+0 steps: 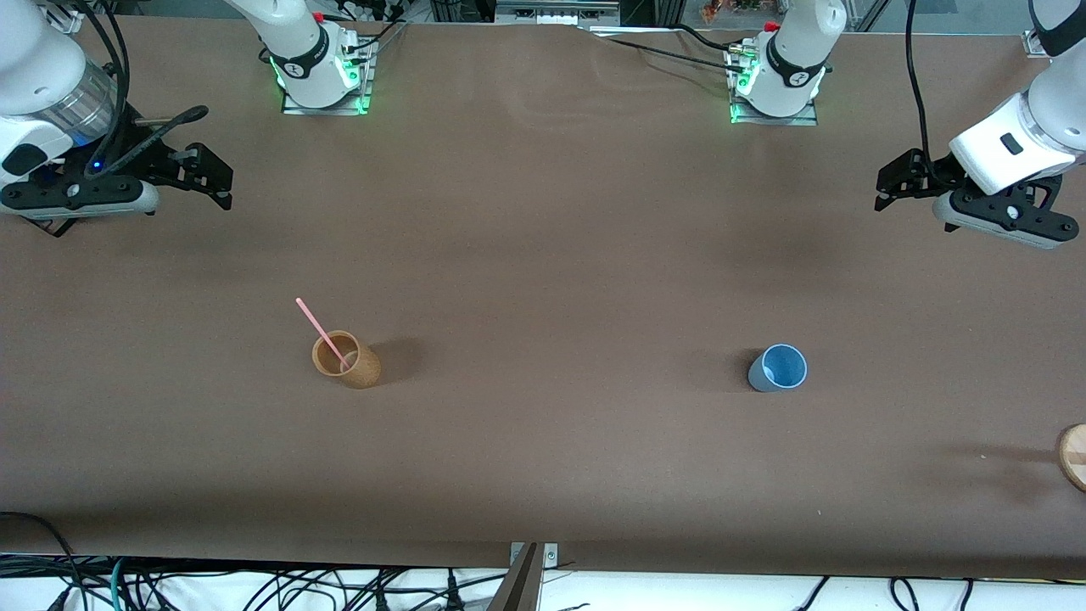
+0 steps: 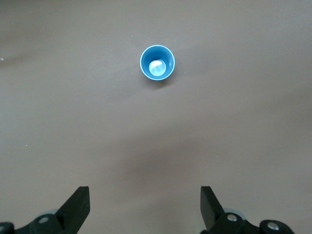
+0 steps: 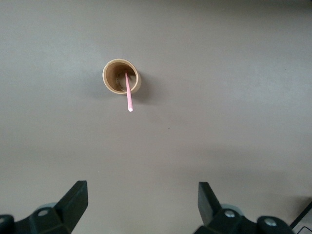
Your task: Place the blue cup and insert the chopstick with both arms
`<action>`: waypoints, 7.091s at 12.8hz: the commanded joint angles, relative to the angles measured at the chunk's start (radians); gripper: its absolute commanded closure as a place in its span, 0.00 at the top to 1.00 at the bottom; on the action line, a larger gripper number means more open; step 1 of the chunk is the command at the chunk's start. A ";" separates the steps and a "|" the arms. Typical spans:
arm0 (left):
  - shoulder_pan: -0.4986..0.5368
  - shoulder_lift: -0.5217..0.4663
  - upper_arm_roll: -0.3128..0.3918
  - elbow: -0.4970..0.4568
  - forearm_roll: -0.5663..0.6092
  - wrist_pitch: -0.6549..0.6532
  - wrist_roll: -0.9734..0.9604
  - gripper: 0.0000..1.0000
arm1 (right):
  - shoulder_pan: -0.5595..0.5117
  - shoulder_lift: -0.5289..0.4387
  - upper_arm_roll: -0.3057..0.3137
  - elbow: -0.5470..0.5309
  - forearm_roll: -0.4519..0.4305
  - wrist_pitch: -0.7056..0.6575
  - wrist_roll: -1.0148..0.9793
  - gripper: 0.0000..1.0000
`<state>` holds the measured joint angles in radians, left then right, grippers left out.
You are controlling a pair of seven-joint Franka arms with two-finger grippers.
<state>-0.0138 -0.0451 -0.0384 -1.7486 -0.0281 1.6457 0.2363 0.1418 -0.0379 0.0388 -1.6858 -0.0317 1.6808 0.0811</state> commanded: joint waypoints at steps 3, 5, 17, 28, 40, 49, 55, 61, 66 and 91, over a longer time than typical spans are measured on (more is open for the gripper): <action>-0.006 0.030 0.000 0.041 0.004 -0.026 -0.009 1.00 | -0.004 0.013 -0.007 0.026 -0.013 -0.007 0.010 1.00; -0.003 0.040 0.002 0.061 0.005 -0.024 -0.003 1.00 | -0.004 0.012 -0.007 0.032 -0.013 -0.007 0.006 1.00; 0.009 0.071 0.011 0.092 0.004 -0.021 0.000 1.00 | 0.007 0.004 0.001 0.038 -0.016 -0.029 0.000 1.00; 0.008 0.071 0.006 0.095 0.005 -0.033 -0.002 1.00 | 0.025 0.010 0.003 0.017 -0.022 -0.029 0.009 1.00; 0.024 0.108 0.014 0.093 0.004 -0.032 0.000 1.00 | 0.025 0.068 0.001 0.032 -0.034 -0.017 -0.003 1.00; 0.061 0.333 0.011 0.061 0.080 0.293 0.003 1.00 | 0.025 0.398 0.024 0.031 -0.036 0.301 -0.052 1.00; 0.022 0.434 -0.006 -0.014 0.065 0.547 -0.023 1.00 | 0.025 0.523 0.046 0.031 -0.039 0.408 -0.102 0.91; 0.000 0.576 -0.020 -0.084 0.042 0.839 -0.026 0.73 | 0.024 0.524 0.046 0.029 -0.036 0.393 -0.109 0.66; 0.000 0.614 -0.064 -0.100 0.042 0.846 -0.011 0.00 | 0.024 0.523 0.044 0.023 -0.030 0.356 -0.110 0.43; -0.373 0.575 -0.310 0.133 0.198 0.378 -0.999 1.00 | 0.025 0.507 0.211 0.485 -0.025 -0.270 0.093 0.00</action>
<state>-0.3896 0.6256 -0.3327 -1.6095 0.1561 2.1458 -0.7551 0.1723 0.4515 0.1945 -1.2299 -0.0568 1.4321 0.0822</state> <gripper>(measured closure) 0.498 0.921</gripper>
